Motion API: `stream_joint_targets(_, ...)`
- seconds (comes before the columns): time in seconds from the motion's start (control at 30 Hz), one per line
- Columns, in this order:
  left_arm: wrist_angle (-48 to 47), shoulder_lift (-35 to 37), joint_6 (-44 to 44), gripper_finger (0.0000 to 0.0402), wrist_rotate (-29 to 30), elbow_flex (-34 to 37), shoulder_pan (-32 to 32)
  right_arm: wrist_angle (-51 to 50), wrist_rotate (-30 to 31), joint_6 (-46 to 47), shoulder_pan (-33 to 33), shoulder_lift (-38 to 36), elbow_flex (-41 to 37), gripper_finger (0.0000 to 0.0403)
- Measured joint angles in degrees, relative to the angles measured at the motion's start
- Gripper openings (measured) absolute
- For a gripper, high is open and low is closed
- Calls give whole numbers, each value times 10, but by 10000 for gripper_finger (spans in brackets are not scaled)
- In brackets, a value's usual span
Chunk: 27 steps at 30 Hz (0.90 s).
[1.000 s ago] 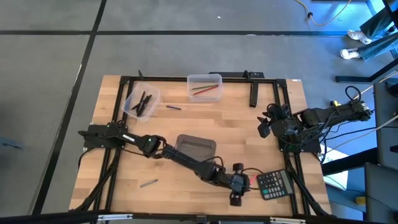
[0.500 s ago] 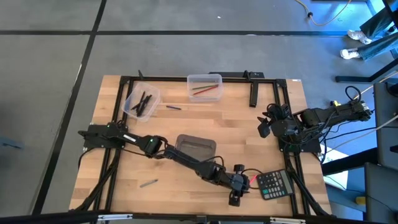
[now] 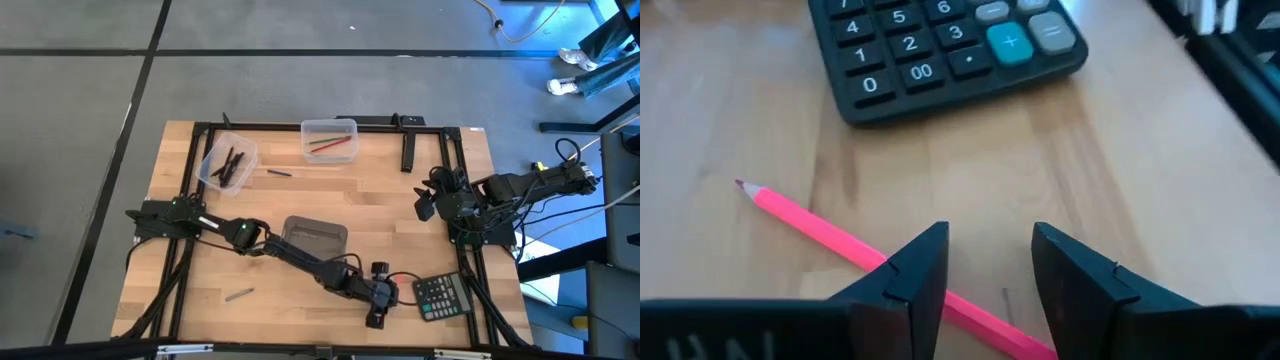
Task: Sort crayons/erasers/pens/pencils in bins
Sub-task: Put the pink pencil into the right transparent bin
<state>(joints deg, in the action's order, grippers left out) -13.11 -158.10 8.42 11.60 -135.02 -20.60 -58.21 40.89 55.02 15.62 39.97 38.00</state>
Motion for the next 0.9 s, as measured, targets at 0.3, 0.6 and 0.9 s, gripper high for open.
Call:
stream_joint_targets(0.3, -40, 15, -30, 140, 47, 1, 1, -14, -5, 2, 0, 0, 0, 171)
stream_joint_targets(0.6, -61, 43, 23, 140, 140, 1, -5, -17, -6, 3, 0, 0, 0, 171)
stream_joint_targets(0.9, -87, 37, 96, 140, 121, 1, -3, -17, -16, 8, 0, 0, 0, 171)
